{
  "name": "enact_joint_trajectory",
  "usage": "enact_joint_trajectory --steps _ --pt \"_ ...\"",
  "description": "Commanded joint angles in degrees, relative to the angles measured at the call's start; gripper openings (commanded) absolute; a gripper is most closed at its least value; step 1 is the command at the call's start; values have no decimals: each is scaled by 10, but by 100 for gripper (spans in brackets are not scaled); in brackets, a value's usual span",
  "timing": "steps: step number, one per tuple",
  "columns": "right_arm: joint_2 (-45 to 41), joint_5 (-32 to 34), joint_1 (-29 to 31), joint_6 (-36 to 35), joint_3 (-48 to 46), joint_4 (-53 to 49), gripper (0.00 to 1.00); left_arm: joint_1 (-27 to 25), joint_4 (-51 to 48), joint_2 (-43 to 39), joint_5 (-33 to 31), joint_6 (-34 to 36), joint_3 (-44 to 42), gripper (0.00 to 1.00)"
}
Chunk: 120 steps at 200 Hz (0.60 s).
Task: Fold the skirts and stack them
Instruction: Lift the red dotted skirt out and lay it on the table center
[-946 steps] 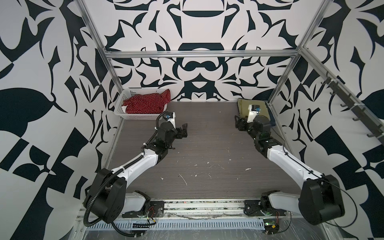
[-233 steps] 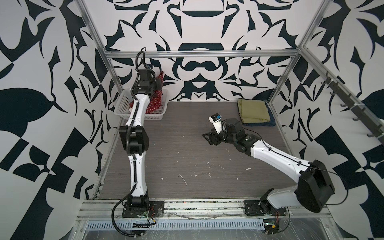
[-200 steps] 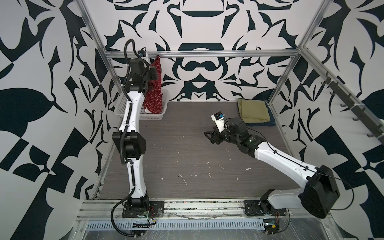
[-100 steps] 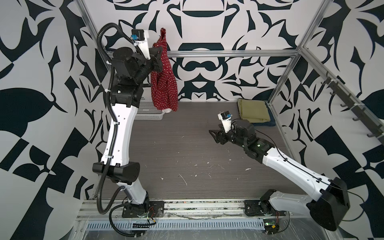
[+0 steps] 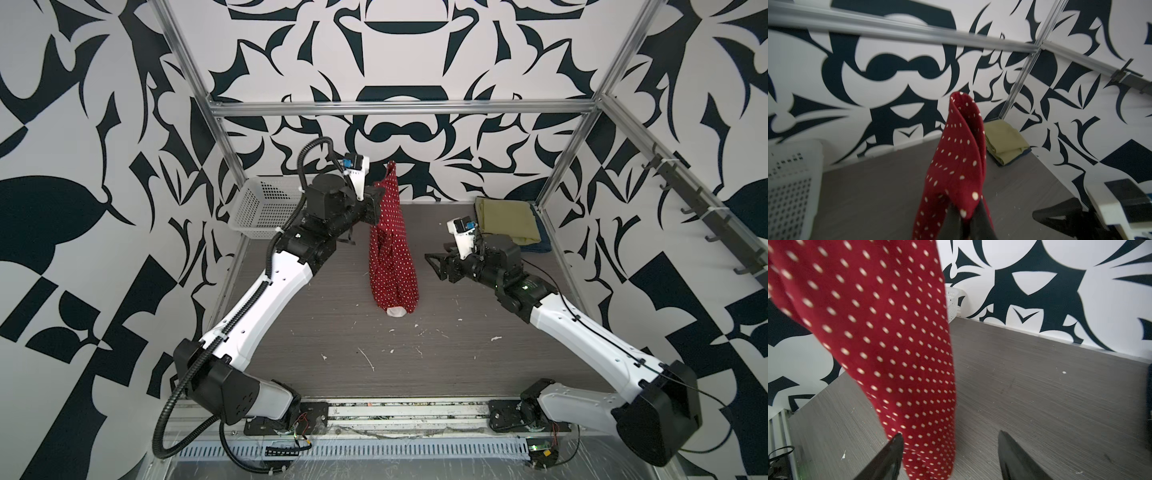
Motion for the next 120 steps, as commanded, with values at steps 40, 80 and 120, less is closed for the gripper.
enact_joint_trajectory --steps 40,80,120 --pt "70 -64 -29 60 -36 132 75 -7 69 141 -6 2 36 1" --pt "88 -65 -38 78 -43 150 75 17 -32 336 -77 135 307 85" --pt "72 -35 -39 3 -23 33 75 17 -90 311 -111 123 324 100"
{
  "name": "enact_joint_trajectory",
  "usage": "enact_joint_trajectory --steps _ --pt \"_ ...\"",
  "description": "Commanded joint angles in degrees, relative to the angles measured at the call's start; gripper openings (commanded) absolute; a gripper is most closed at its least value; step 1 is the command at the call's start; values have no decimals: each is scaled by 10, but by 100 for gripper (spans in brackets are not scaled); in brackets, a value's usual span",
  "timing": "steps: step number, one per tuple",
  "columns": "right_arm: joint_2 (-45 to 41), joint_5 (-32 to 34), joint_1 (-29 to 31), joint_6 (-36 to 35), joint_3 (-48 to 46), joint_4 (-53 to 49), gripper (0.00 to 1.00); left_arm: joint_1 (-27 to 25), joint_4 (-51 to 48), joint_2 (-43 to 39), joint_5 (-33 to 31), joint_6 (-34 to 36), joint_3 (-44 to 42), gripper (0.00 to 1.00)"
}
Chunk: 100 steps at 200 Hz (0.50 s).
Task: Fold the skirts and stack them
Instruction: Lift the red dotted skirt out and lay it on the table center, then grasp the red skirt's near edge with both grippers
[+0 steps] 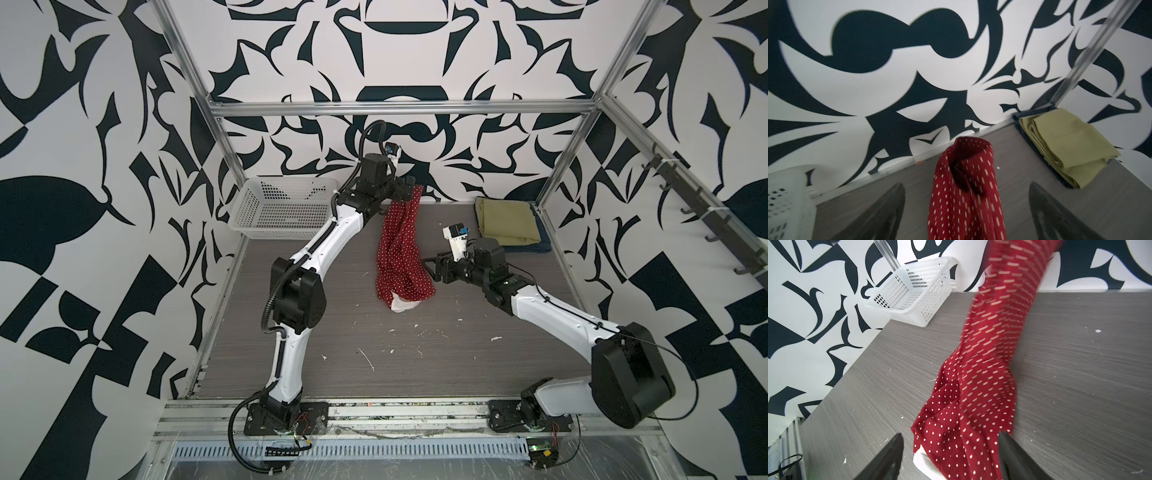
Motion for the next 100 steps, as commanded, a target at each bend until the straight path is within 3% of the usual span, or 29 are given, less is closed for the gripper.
enact_joint_trajectory --steps 1,24,50,78,100 --pt "-22 22 -2 -56 23 -66 75 0 -19 -86 -34 8 -70 99" --pt "-25 65 -1 -106 24 -150 75 -13 81 -227 -33 -47 -309 99" --pt "-22 93 4 -119 10 -206 76 -15 120 -346 -17 -141 -529 99" --pt "28 129 5 -107 16 -227 76 -20 143 -390 14 -196 -686 93" --pt "76 113 4 -111 28 -213 76 -42 175 -394 40 -208 -762 87"
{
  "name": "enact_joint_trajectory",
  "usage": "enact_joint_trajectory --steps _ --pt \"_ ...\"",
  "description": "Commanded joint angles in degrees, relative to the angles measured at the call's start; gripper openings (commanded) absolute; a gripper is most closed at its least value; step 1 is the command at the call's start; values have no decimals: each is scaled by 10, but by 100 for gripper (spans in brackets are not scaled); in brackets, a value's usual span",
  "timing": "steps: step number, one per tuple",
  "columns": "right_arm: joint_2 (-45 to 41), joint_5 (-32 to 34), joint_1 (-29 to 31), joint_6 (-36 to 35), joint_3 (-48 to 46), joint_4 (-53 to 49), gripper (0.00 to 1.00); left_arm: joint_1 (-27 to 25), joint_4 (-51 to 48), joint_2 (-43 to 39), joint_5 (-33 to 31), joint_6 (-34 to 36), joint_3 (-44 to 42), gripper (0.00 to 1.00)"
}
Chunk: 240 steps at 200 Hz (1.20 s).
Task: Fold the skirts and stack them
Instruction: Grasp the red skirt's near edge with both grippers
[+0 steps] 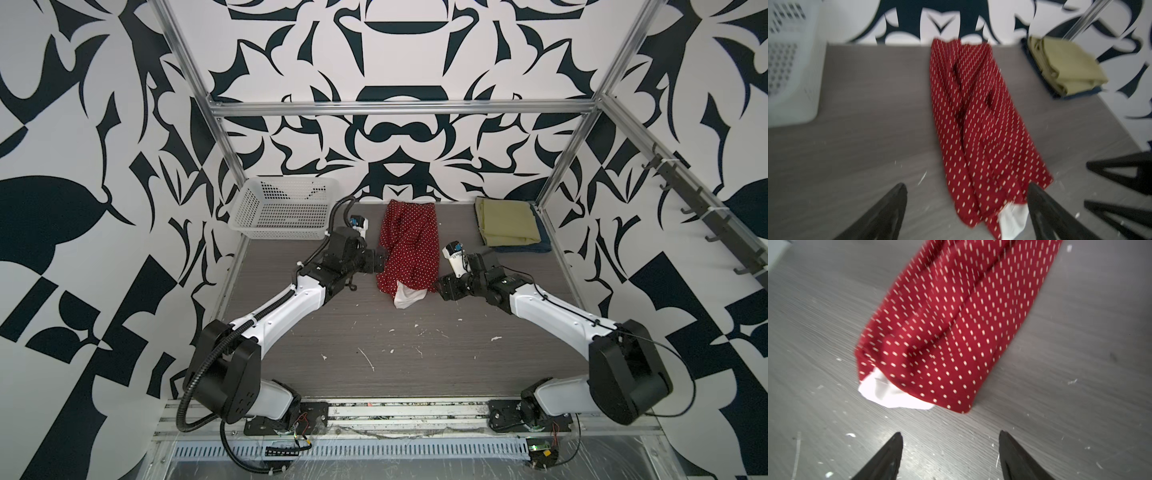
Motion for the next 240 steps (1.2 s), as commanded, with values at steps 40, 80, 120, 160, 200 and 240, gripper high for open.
enact_joint_trajectory --steps 40,80,120,160,200,240 --pt "119 21 3 -23 68 -15 76 -53 115 51 67 -52 -123 89" --pt "131 21 3 -11 71 35 76 -69 180 121 75 -54 -105 88" --pt "158 28 3 -8 91 55 69 -70 185 159 12 -63 -78 52" --pt "168 43 3 -10 95 74 44 -67 175 140 -31 -64 -62 37" --pt "157 45 3 2 91 77 12 -57 167 119 -22 -64 -51 65" --pt "136 33 -20 52 89 59 0 -55 172 112 17 -60 -46 76"
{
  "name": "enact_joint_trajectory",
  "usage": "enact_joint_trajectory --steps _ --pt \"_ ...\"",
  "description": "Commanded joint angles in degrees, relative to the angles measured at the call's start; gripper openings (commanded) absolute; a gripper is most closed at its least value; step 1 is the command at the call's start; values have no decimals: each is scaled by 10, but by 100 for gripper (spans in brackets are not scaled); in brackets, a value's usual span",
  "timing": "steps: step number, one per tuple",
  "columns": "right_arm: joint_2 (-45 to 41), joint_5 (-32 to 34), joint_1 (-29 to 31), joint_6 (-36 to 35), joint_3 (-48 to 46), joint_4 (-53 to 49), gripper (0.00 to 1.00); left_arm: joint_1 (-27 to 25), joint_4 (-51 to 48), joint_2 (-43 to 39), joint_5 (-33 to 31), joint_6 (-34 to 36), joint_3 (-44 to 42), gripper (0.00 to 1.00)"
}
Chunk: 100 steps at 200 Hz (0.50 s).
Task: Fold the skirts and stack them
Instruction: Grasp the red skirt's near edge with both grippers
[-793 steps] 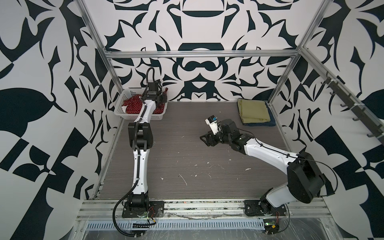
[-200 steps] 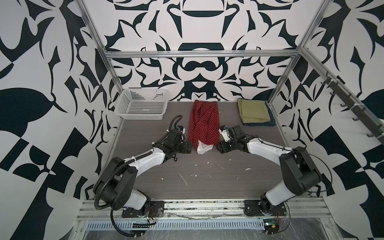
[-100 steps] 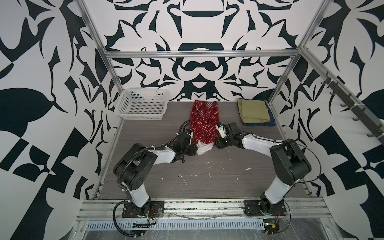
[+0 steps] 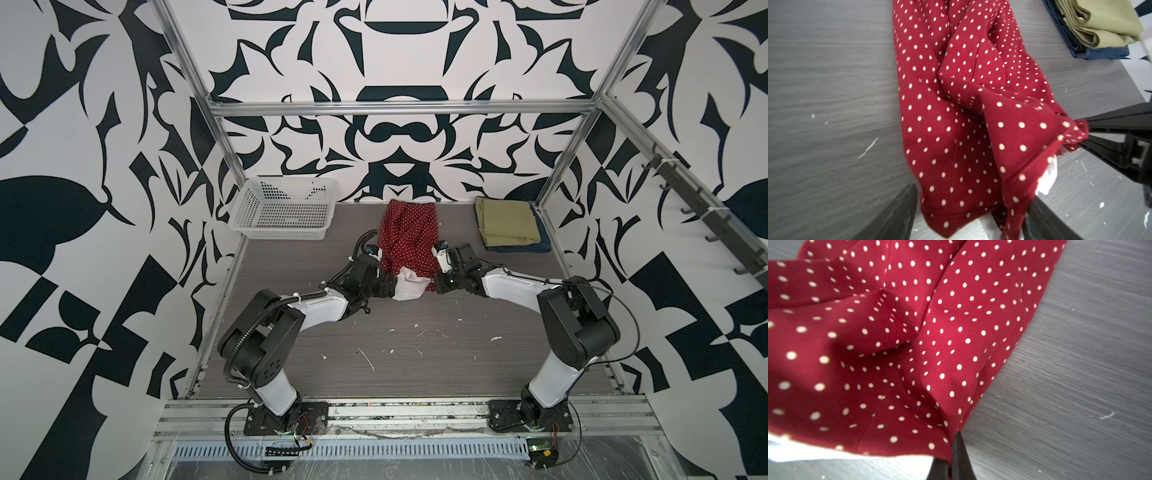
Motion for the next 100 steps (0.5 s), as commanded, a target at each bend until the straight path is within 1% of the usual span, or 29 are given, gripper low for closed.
enact_joint_trajectory --steps 1,12,27,36,46,64,100 --pt "-34 -12 -19 44 14 -2 0 3 8 -17 21 0 12 75" --pt "-36 -45 -39 74 8 5 0 6 25 -20 31 -3 4 71" --pt "-34 -94 -68 122 2 15 0 8 39 -18 43 -5 -1 60" --pt "-30 -118 -84 150 -2 22 0 8 30 -13 45 -8 6 59" --pt "-25 -135 -95 166 -3 26 0 8 28 -8 65 -6 14 59" --pt "-25 -125 -99 172 1 15 0 5 30 3 98 3 34 68" --pt "-23 -144 -103 192 5 15 0 -17 29 41 112 15 74 68"
